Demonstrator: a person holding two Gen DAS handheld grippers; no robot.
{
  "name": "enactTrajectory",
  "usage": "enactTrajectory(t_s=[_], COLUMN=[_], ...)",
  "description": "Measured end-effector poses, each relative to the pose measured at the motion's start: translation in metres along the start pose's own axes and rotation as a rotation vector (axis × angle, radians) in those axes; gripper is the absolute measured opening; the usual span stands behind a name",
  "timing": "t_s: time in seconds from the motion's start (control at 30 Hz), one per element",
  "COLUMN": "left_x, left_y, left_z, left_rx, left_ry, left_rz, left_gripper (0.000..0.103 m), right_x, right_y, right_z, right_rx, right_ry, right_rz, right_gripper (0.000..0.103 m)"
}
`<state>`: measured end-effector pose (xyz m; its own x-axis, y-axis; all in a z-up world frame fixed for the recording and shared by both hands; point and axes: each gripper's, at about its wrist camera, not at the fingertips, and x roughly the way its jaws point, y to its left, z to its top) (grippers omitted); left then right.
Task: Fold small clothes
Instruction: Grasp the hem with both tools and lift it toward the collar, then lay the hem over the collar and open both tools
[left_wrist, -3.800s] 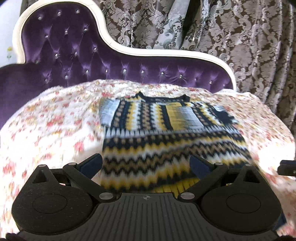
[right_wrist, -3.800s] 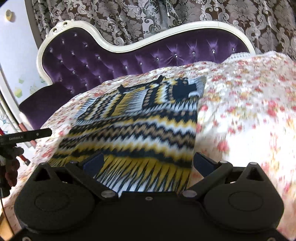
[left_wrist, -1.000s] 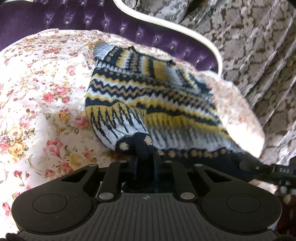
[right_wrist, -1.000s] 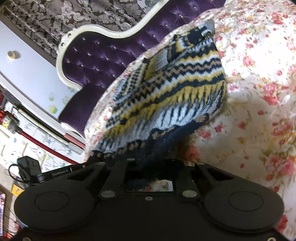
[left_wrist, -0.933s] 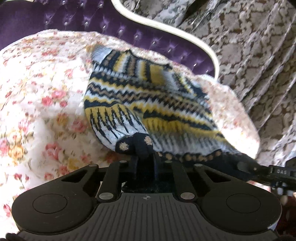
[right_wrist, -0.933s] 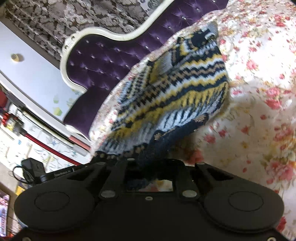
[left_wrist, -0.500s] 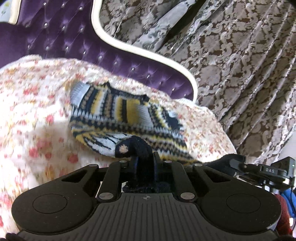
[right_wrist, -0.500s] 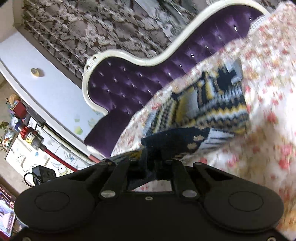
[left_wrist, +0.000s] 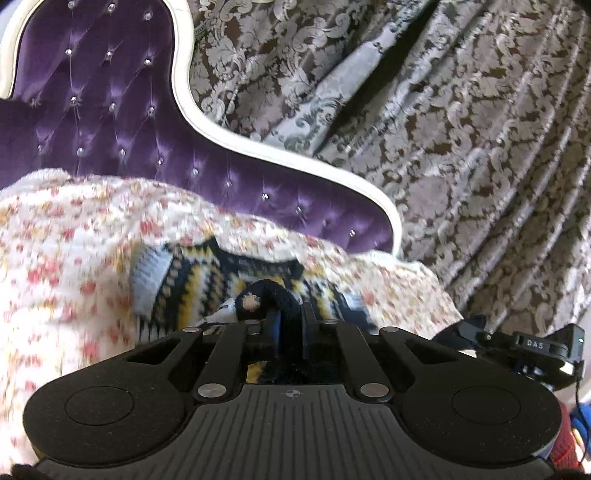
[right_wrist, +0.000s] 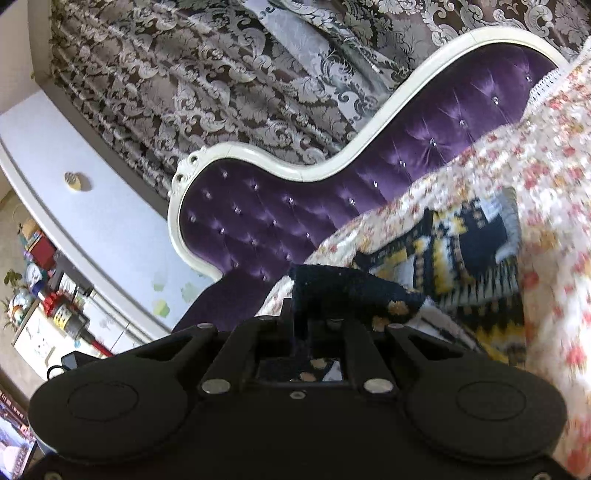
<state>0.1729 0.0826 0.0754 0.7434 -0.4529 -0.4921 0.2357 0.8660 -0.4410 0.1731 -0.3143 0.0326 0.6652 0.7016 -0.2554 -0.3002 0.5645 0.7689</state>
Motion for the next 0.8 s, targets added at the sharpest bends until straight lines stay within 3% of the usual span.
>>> enactTrajectory(t_s=[0.4,0.73,0.8], left_x=[0.126,0.211,0.223], left_y=[0.046,0.076,0.082], left_z=[0.041,0.039,0.035], left_rx=[-0.035,-0.04,-0.032], left_ry=[-0.01,0.038,0.055], left_rz=[0.108,0.2,0.227], left_gripper=[0.009,0.01,0.014], right_x=[0.11,0.183,0.192], right_y=[-0.075,-0.133,-0.141], right_z=[0.063,0.085,0.083], right_rx=[-0.005,-0.02,-0.029], right_ry=[-0.02,0.033,0.053], right_rz=[-0.113,-0.263,-0.293], right_gripper=[0.013,0.013,0.013])
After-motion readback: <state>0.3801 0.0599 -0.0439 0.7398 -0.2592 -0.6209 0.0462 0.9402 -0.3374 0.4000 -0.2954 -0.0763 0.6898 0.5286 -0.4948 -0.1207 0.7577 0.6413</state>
